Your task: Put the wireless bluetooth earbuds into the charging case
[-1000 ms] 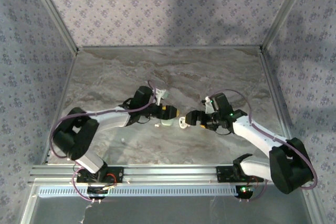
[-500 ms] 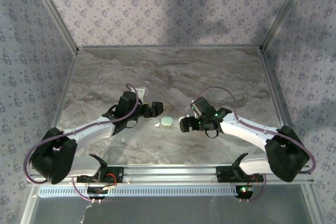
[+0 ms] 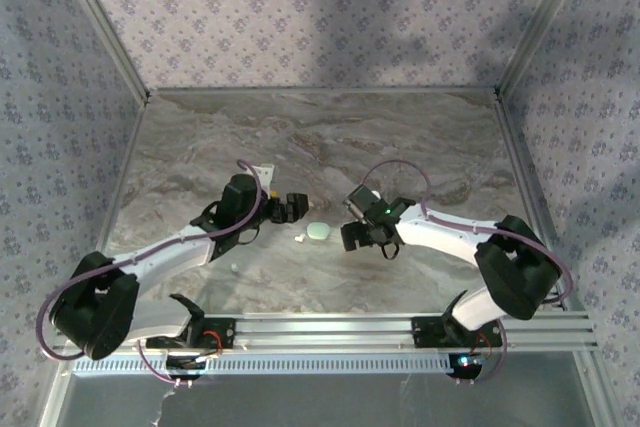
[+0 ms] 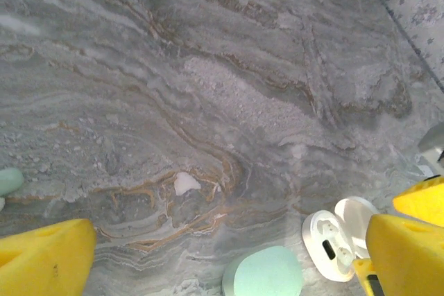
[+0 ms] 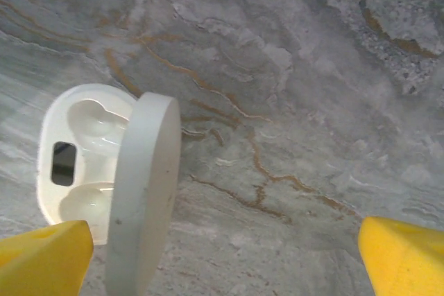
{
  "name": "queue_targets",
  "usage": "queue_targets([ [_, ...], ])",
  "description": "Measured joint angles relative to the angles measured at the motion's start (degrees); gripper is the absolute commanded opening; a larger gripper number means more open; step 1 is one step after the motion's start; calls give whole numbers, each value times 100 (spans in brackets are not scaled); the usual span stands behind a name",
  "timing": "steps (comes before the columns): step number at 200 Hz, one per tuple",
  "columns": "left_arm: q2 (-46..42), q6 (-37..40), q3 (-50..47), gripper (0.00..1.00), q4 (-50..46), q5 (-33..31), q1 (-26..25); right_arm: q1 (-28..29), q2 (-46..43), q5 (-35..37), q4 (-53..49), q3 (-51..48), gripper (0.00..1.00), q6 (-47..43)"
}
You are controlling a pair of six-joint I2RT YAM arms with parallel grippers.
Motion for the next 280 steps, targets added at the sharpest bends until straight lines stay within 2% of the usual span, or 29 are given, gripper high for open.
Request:
queue_targets([
  [43,-363,46,-103,100,-9,-125,0,31,61,356,-258,87,100,85],
  [148,-398,46,-179,100,-74,-149,0,-52,94,975,-811,319,100,105],
  [231,-404,46,-195,100,-76,-146,0,-286,192,1036,-925,516,100,15],
  [280,-551,46,-278,100,-72,-166,0,-142,-111,866,-929,544,100,-59],
])
